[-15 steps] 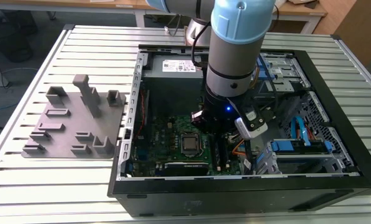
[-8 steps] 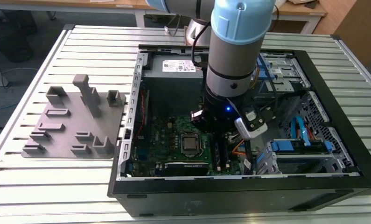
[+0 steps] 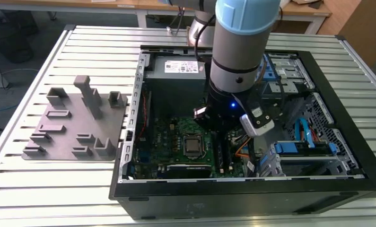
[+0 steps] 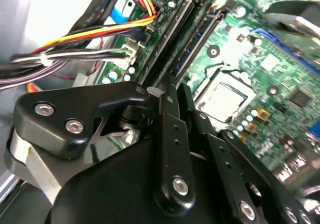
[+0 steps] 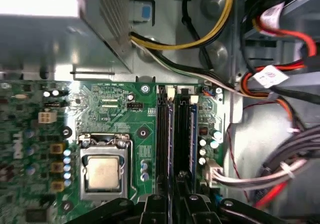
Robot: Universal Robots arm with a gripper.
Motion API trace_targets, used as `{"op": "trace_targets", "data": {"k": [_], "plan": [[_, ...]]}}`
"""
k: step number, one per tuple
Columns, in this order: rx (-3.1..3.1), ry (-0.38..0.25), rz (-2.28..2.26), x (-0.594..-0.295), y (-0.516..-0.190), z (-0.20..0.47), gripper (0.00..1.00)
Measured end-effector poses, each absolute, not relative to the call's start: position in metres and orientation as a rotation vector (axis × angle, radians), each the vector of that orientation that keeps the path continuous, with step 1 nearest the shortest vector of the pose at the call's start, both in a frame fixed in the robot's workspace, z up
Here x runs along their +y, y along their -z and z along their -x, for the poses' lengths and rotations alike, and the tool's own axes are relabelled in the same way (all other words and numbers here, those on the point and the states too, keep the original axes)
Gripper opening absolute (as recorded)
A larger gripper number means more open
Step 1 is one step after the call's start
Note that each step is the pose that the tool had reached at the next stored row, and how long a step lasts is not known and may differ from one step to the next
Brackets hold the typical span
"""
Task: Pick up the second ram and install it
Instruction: 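Insert the second ram into the second slot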
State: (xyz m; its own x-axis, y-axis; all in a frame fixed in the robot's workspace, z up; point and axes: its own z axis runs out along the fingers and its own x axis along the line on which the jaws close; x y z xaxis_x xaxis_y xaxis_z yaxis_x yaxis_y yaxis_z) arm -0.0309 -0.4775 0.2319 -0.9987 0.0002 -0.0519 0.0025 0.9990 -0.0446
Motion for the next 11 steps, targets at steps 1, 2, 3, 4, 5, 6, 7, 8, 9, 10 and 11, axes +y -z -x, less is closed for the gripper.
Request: {"op": "trace_targets", "data": {"k": [1,2,3,4,5,6,7,8,9,10,11], "plan": [[3.089,0.069,-0.002,-0.478,-0.237,0.031,0.21],[3.089,0.069,-0.002,-0.478,-0.24,0.031,0.21],[3.089,0.069,-0.002,-0.477,-0.243,0.031,0.21],[3.089,0.069,-0.002,-0.477,-0.244,0.031,0.21],[3.089,0.069,-0.002,-0.477,-0.246,0.031,0.2],[3.089,0.069,-0.002,-0.477,-0.247,0.031,0.13],[3.089,0.069,-0.002,-0.477,-0.249,0.031,0.13],[3.089,0.069,-0.002,-0.477,-0.251,0.031,0.11],[3.089,0.069,-0.002,-0.477,-0.252,0.031,0.11],[3.089,0.069,-0.002,-0.476,-0.253,0.031,0.11],[3.089,0.069,-0.002,-0.476,-0.253,0.031,0.11]]}}
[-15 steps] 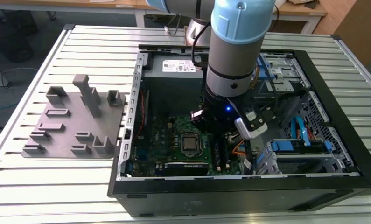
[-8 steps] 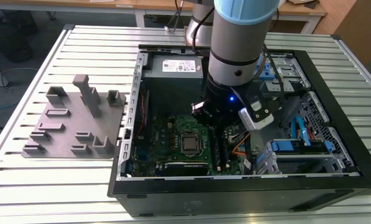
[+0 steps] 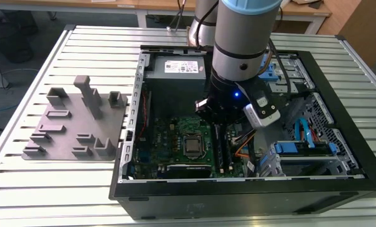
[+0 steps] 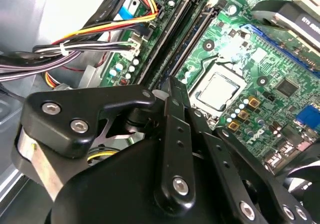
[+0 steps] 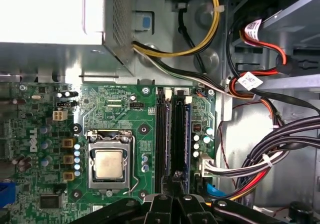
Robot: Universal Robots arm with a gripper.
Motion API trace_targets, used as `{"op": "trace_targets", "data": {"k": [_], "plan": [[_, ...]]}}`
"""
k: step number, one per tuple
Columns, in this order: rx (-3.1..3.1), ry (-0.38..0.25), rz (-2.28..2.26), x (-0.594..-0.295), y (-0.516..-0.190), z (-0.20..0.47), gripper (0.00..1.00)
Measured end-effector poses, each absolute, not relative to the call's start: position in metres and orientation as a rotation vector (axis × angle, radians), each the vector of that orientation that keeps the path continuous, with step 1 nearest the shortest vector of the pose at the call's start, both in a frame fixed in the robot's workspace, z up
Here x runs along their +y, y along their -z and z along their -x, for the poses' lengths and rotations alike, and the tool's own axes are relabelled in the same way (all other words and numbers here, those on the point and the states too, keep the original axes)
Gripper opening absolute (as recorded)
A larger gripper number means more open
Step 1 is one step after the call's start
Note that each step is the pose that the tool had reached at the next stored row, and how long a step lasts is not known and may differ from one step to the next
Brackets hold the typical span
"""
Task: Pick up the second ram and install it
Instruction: 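Insert the second ram into the second slot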
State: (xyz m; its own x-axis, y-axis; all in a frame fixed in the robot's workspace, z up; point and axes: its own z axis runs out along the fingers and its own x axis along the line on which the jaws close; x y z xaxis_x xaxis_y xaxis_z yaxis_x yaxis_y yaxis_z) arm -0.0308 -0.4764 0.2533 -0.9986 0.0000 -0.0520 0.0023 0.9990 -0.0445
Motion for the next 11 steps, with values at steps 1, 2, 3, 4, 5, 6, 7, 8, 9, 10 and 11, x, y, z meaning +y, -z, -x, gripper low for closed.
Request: {"op": "trace_targets", "data": {"k": [1,2,3,4,5,6,7,8,9,10,11], "plan": [[3.089,0.068,-0.002,-0.4764,-0.2532,0.0308,0.11],[3.089,0.068,-0.002,-0.4764,-0.2532,0.0308,0.11],[3.089,0.069,-0.002,-0.4764,-0.2534,0.0308,0.11],[3.089,0.069,-0.002,-0.4764,-0.2534,0.0308,0.11],[3.089,0.069,-0.002,-0.4764,-0.2535,0.0308,0.11],[3.089,0.069,-0.002,-0.4764,-0.2535,0.0308,0.11],[3.089,0.069,-0.002,-0.4764,-0.2535,0.0309,0.11],[3.089,0.069,-0.002,-0.4764,-0.2535,0.0308,0.11],[3.089,0.069,-0.002,-0.4764,-0.2535,0.0308,0.11],[3.089,0.069,-0.002,-0.4764,-0.2535,0.0308,0.11],[3.089,0.069,-0.002,-0.4764,-0.2536,0.0308,0.11]]}}
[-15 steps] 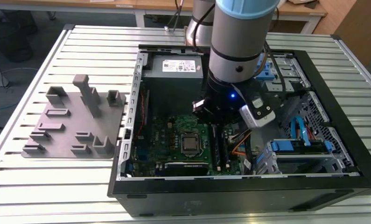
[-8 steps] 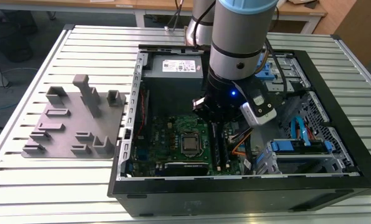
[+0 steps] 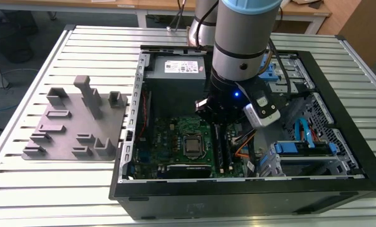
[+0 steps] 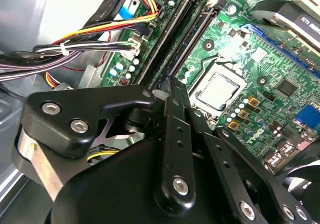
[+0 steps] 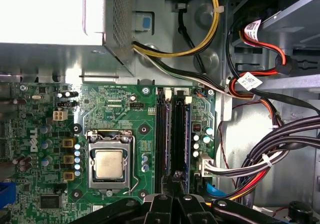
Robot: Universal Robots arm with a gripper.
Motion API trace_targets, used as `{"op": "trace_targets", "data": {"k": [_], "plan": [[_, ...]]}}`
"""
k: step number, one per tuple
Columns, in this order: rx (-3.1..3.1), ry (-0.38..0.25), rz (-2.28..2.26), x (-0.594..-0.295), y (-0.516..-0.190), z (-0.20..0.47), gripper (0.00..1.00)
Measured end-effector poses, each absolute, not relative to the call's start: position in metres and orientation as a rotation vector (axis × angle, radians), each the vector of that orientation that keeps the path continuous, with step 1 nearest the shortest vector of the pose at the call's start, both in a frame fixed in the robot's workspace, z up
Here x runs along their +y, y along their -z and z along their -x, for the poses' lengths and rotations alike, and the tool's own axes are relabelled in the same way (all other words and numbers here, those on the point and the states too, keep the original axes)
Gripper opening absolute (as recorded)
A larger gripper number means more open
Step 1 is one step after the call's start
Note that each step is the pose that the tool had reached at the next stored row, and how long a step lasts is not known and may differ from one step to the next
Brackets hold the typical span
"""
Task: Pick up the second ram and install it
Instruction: 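Press down the second ram until it locks into place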
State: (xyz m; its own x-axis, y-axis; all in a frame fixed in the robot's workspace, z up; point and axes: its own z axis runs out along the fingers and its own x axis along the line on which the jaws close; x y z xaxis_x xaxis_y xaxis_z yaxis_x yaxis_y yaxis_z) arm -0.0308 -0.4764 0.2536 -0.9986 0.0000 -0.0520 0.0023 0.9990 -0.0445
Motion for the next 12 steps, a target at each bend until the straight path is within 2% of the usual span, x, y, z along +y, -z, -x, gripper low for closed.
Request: {"op": "trace_targets", "data": {"k": [7,12], "plan": [[3.089,0.052,-0.002,-0.474,-0.25,0.031,0.11],[3.089,0.05,-0.002,-0.459,-0.24,0.031,0.11]]}}
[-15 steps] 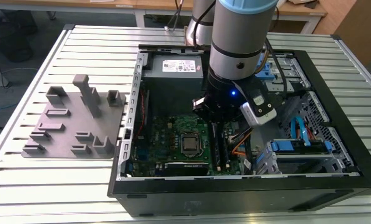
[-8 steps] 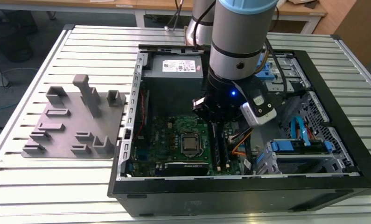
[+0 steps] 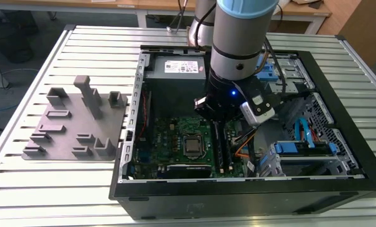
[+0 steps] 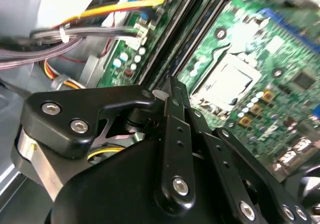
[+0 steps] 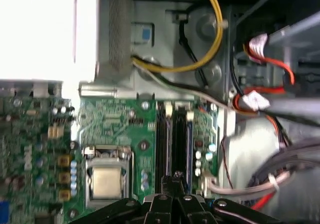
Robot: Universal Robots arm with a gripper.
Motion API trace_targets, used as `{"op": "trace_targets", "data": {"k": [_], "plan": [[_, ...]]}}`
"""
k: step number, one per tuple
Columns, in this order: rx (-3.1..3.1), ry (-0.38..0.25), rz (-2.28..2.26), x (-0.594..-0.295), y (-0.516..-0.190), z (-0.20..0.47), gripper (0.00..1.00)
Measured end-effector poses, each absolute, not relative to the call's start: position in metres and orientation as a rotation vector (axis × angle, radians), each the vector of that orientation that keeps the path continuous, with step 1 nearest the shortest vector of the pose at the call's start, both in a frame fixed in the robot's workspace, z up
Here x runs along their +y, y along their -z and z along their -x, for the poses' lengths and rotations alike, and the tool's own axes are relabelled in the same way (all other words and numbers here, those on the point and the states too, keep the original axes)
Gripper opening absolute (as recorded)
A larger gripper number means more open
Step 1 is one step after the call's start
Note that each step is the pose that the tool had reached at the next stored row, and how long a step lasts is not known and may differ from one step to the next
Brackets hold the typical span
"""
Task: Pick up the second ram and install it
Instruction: 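Press down the second ram until it locks into place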
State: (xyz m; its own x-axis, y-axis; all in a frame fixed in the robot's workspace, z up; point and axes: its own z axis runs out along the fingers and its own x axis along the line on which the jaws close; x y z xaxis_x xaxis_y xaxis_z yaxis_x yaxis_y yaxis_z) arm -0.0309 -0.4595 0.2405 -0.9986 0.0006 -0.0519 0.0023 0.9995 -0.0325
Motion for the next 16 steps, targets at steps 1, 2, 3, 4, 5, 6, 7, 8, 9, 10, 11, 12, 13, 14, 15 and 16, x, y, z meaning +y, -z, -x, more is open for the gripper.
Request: {"op": "trace_targets", "data": {"k": [1,2,3,4,5,6,7,8,9,10,11,12,13,14,15,16], "plan": [[3.089,0.05,-0.002,-0.456,-0.239,0.031,0.11],[3.089,0.05,-0.002,-0.452,-0.237,0.031,0.11],[3.089,0.048,-0.002,-0.449,-0.235,0.031,0.11],[3.089,0.046,-0.002,-0.446,-0.234,0.031,0.11],[3.089,0.044,-0.002,-0.444,-0.232,0.031,0.11],[3.089,0.042,-0.002,-0.442,-0.231,0.031,0.11],[3.089,0.041,-0.002,-0.44,-0.229,0.031,0.11],[3.089,0.036,-0.002,-0.437,-0.226,0.031,0.11],[3.089,0.036,-0.002,-0.437,-0.226,0.031,0.11],[3.089,0.036,-0.002,-0.437,-0.225,0.031,0.11],[3.089,0.036,-0.002,-0.437,-0.225,0.031,0.11],[3.089,0.036,-0.002,-0.437,-0.224,0.031,0.11],[3.089,0.036,-0.002,-0.437,-0.224,0.031,0.11],[3.089,0.036,-0.002,-0.437,-0.223,0.031,0.11],[3.089,0.036,-0.002,-0.437,-0.223,0.031,0.11],[3.089,0.036,-0.002,-0.437,-0.222,0.031,0.11]]}}
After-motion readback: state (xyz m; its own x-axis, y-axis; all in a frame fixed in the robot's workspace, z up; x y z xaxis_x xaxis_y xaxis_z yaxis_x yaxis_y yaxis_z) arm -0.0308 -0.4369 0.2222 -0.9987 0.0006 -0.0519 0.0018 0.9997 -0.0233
